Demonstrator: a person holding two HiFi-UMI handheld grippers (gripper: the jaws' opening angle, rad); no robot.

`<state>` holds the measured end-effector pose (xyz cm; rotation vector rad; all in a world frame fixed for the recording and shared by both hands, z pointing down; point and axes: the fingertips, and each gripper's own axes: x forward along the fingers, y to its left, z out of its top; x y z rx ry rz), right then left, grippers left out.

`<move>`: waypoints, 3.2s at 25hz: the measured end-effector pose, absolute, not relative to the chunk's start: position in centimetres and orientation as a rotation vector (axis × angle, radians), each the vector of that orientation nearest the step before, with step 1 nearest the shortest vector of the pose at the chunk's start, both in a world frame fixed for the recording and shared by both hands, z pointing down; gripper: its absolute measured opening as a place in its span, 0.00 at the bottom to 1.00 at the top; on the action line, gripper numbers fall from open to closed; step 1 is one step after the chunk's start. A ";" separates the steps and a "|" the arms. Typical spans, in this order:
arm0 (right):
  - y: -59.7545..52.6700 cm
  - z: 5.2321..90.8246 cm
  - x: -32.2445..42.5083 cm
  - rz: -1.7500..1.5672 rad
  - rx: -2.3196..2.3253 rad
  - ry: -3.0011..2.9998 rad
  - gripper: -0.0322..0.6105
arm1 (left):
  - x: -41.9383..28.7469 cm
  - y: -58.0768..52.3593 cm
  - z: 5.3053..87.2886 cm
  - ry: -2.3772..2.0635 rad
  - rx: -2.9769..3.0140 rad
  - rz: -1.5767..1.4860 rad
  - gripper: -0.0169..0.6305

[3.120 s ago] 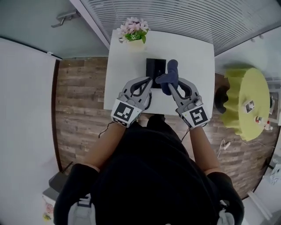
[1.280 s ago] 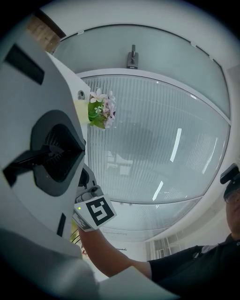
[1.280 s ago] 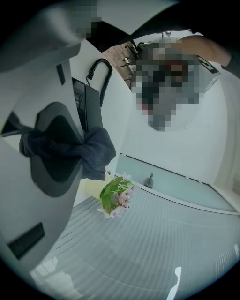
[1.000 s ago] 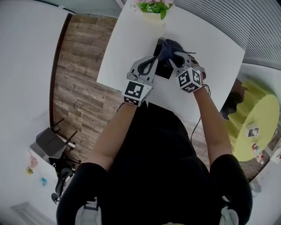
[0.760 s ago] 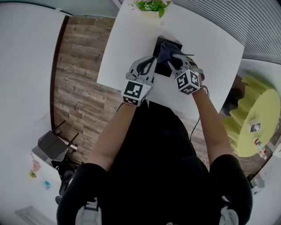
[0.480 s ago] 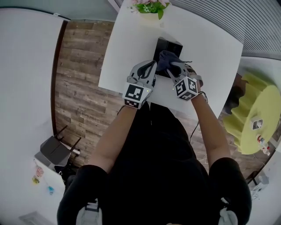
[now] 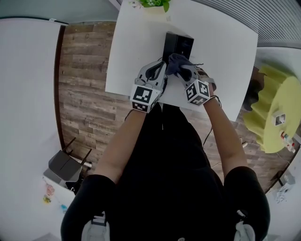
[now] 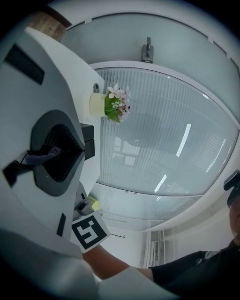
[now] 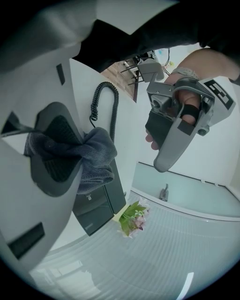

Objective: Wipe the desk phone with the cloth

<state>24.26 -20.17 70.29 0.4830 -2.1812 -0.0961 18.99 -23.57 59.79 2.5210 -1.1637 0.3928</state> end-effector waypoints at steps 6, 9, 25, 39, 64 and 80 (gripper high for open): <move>-18.9 70.8 24.0 -0.054 0.483 -2.156 0.17 | 18.8 -23.0 59.0 -1.120 2.542 0.395 0.04; -18.5 71.0 23.9 -0.037 0.456 -2.128 0.17 | 18.3 -23.2 58.8 -1.119 2.547 0.392 0.04; -23.7 62.5 23.2 -0.175 0.633 -2.170 0.17 | 16.5 -26.0 56.0 -1.167 2.587 0.359 0.04; -32.0 60.9 22.0 -0.308 0.701 -2.138 0.17 | 15.9 -29.4 56.4 -1.216 2.569 0.351 0.04; -26.4 67.4 20.4 -0.215 0.552 -2.128 0.17 | 15.6 -28.2 60.8 -1.159 2.507 0.401 0.04; -18.7 71.3 19.3 -0.141 0.473 -2.099 0.17 | 15.1 -23.7 61.6 -1.094 2.535 0.463 0.04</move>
